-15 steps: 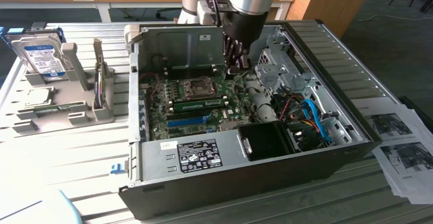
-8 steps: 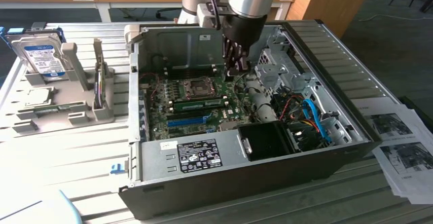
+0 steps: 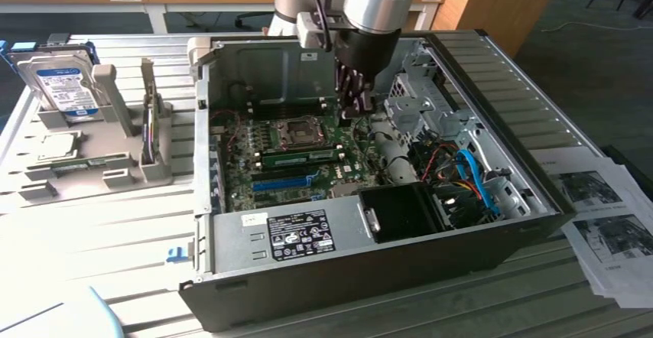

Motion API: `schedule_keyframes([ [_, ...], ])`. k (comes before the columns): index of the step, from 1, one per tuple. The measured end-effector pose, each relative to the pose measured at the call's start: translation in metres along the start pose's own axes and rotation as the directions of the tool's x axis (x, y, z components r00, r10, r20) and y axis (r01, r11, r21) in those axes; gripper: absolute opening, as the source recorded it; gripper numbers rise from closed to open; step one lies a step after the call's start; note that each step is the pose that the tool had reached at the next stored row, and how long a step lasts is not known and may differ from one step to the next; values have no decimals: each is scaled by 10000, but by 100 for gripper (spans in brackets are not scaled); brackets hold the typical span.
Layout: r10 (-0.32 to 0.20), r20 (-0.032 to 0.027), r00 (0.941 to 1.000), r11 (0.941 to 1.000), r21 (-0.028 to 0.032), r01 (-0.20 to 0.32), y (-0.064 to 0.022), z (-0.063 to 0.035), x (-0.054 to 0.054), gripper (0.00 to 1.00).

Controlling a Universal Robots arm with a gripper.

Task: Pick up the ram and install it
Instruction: 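Press down the ram until it locks into place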

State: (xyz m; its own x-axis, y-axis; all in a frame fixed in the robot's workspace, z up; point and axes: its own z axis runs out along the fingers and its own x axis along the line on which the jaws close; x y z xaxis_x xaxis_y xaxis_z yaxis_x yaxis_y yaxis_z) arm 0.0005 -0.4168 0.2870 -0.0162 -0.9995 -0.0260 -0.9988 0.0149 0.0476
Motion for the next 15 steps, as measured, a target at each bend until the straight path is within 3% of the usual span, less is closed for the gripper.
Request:
schedule_keyframes([
  [15,0,1,10000,10000,1,0,-8,177,4,9],
])
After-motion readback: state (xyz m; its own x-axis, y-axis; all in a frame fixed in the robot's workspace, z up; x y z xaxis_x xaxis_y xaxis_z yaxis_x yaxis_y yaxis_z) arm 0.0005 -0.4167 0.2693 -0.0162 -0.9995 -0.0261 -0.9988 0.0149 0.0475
